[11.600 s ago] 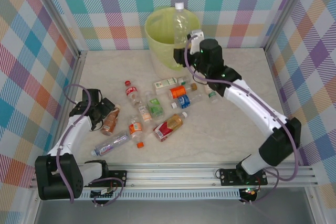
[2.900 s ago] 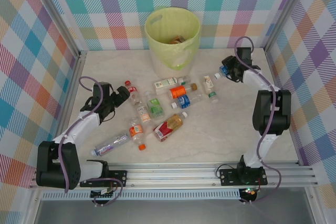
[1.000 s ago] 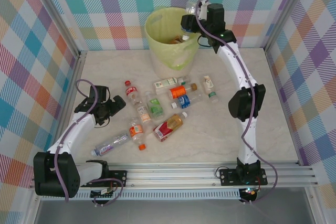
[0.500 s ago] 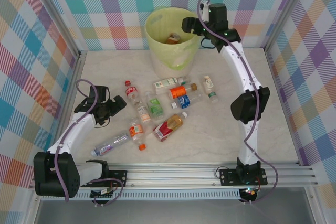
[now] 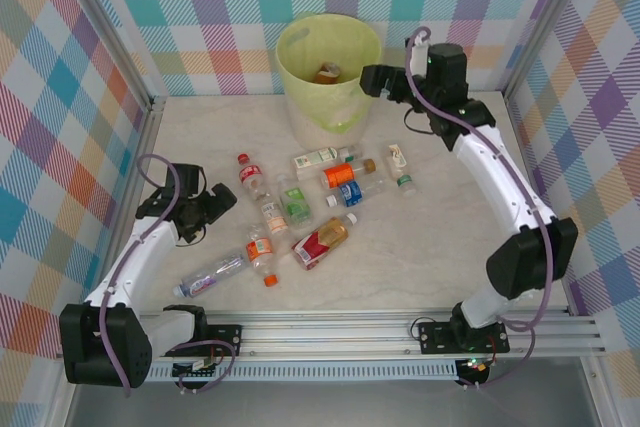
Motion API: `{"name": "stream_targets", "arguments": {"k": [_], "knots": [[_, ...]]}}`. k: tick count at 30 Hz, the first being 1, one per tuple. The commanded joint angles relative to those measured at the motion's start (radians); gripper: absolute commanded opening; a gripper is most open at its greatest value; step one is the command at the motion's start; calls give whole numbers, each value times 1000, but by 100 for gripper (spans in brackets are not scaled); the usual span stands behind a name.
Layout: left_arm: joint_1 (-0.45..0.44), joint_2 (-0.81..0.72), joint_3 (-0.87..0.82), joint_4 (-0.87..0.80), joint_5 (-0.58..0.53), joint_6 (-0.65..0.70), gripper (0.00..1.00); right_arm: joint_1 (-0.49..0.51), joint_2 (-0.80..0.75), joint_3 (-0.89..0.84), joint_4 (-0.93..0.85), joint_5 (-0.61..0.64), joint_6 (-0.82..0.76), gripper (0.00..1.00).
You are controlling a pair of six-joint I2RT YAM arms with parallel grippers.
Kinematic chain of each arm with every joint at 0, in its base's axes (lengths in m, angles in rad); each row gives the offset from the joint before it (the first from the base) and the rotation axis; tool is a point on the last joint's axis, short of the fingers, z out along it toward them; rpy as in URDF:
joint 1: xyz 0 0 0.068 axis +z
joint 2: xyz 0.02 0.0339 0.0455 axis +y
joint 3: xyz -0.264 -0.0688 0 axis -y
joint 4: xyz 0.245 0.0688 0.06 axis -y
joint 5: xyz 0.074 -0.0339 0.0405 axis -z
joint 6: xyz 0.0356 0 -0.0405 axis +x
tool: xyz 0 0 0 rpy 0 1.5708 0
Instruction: Put the plastic bottles in the bin
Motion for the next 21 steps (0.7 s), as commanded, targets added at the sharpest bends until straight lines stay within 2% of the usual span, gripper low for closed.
{"name": "stream_targets", "arguments": {"k": [1,3,7,12,19,21], "knots": [[16,-24,49,-108,8,-148,100,4,-93,-140,139,-21,33,100],[16,-27,65,-176,21,-271,100,3,-151,-237,174,-20,46,100],[16,-34,80,-304,47,-399,100,3,-238,-381,189,-22,51,100],[15,-75,81,-400,75,-461,100,3,-323,-595,280,-48,107,100],[16,-61,163,-679,61,-502,100,3,-418,-734,292,0,127,100],[16,-60,161,-706,101,-530,100,3,-442,-756,281,18,124,100]]}}
